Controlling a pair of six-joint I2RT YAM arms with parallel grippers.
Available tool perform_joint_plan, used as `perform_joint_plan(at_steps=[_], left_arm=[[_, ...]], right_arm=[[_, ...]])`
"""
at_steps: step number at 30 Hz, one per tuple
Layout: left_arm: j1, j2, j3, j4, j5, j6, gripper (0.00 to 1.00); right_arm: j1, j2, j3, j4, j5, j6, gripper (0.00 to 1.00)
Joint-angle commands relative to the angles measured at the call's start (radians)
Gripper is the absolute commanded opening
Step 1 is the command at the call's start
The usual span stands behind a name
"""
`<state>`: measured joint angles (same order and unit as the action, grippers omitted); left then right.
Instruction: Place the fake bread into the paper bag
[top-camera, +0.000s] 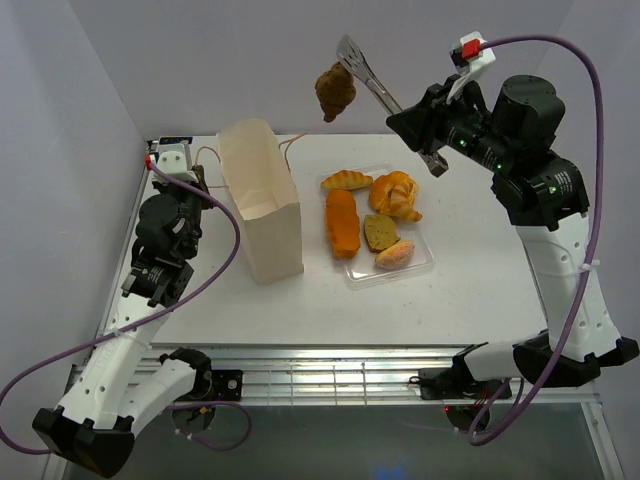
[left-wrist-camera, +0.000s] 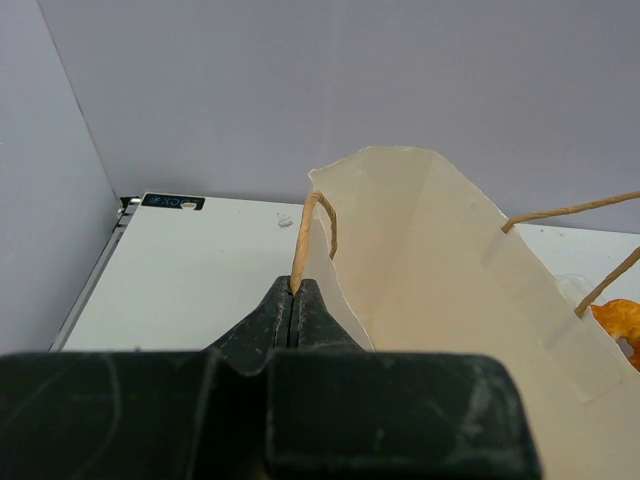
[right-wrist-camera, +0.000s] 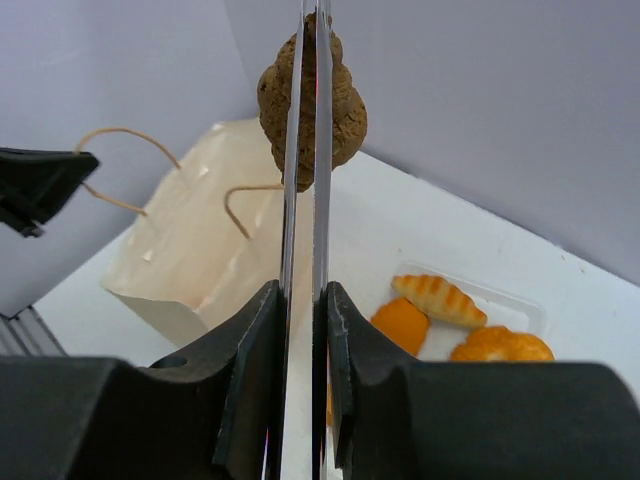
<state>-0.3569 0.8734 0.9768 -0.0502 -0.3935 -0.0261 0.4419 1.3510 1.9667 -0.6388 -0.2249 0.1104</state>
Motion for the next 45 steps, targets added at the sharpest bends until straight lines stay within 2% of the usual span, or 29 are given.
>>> perform_joint_plan(at_steps=[1, 4, 10, 20, 24, 25, 27, 29, 30, 36, 40, 45], left_arm=[[0.004, -0.01, 0.002, 0.012, -0.004, -0.003, 0.0], [0.004, -0.008, 0.0, 0.012, -0.005, -0.003, 0.0], [0.004, -0.01, -0.003, 0.015, -0.007, -0.005, 0.0], [0.004, -0.011, 0.002, 0.012, 0.002, -0.008, 0.0], [0.004, -0.011, 0.005, 0.01, 0.005, -0.008, 0.0], [0.004, -0.011, 0.005, 0.009, 0.005, -0.008, 0.0], [0.004, -0.014, 0.005, 0.009, 0.005, -0.008, 0.0], [0.004, -0.016, 0.005, 0.01, 0.005, -0.008, 0.0], [0.004, -0.014, 0.005, 0.009, 0.005, -0.008, 0.0], [0.004, -0.011, 0.005, 0.009, 0.008, -0.009, 0.0], [0.004, -0.005, 0.002, 0.01, 0.004, -0.009, 0.0], [0.004, -0.007, 0.0, 0.01, -0.005, -0.005, 0.0]], right_arm=[[0.029, 0.04, 0.098, 0.046, -0.091, 0.026, 0.08], [0.049, 0.071, 0.126, 0.074, -0.134, 0.044, 0.08], [0.096, 0.108, 0.081, 0.168, -0.189, 0.078, 0.08], [0.219, 0.18, 0.051, 0.212, -0.149, 0.063, 0.08], [0.241, 0.184, -0.009, 0.232, -0.149, 0.06, 0.08], [0.244, 0.188, -0.021, 0.232, -0.151, 0.06, 0.11], [0.248, 0.192, -0.031, 0.226, -0.149, 0.054, 0.28], [0.253, 0.189, -0.032, 0.219, -0.14, 0.049, 0.37], [0.253, 0.186, -0.032, 0.217, -0.136, 0.048, 0.44], [0.255, 0.169, -0.009, 0.189, -0.125, 0.037, 0.52], [0.255, 0.126, -0.005, 0.16, -0.075, 0.028, 0.44], [0.253, 0.024, -0.126, 0.15, 0.033, 0.02, 0.43]])
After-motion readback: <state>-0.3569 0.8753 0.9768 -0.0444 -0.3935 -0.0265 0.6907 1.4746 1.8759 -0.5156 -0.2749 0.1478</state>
